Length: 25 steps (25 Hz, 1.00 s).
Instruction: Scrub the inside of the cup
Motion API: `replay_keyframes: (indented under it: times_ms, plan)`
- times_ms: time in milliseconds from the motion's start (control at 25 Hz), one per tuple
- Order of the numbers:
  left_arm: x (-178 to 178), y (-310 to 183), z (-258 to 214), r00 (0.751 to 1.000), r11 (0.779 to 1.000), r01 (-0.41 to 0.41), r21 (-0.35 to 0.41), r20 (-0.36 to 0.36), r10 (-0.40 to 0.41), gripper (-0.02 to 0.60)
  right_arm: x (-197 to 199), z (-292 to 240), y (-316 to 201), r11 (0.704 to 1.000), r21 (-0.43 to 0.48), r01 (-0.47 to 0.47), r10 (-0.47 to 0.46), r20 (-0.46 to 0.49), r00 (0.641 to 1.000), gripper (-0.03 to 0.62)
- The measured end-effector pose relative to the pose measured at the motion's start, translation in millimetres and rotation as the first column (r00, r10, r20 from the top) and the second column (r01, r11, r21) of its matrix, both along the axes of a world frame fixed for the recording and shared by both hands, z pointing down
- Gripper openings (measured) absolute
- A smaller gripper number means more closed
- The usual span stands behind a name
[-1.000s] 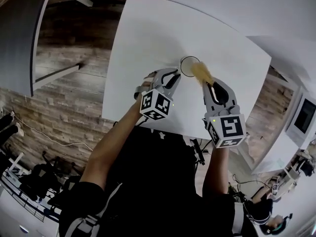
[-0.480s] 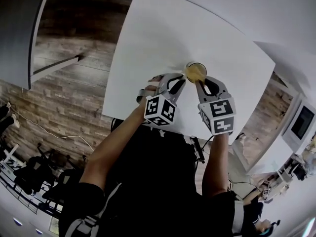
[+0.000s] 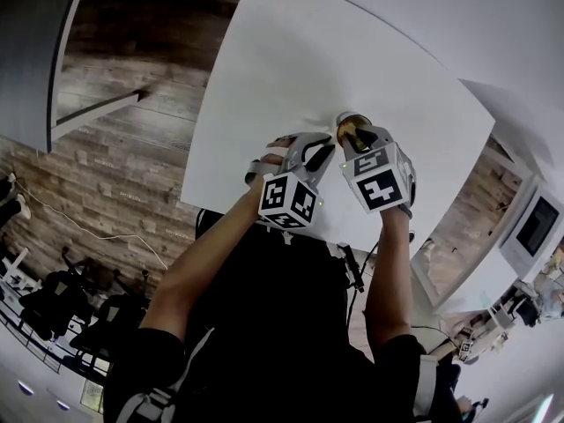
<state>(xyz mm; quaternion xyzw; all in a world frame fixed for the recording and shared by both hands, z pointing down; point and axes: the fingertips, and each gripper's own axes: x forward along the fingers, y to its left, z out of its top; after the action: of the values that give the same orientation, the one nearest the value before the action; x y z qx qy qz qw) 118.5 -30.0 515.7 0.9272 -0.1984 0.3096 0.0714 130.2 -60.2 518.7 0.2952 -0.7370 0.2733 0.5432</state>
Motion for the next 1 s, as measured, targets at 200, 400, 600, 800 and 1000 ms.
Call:
replay_keyframes:
  times_ms: [200,400,600,800,1000]
  plan:
    - [1,1,0,1.000,1.000,0.007,0.012,0.022,-0.007,0.060,-3,9,-1,0.996,-0.057,0.071,-0.075,-0.073,0.995,0.032]
    - [2,3,-1,1.000,1.000,0.003,0.027,0.028,-0.004,0.063,-3,17,-2,0.989,-0.100,0.112,-0.126,-0.145,0.981,0.029]
    - [-4,5,0,0.998,0.999,0.040,0.005,0.045,-0.040,0.058,-8,9,8,0.984,-0.125,0.129,-0.139,-0.071,0.988,0.029]
    - [-8,14,0,0.998,1.000,-0.016,0.000,0.058,0.016,0.058,-10,-30,31,0.970,-0.164,0.180,-0.172,0.060,0.983,0.030]
    - [-14,22,0,0.995,0.996,-0.086,-0.016,0.056,0.087,0.058,-8,-39,44,0.956,-0.188,0.225,-0.211,0.095,0.973,0.029]
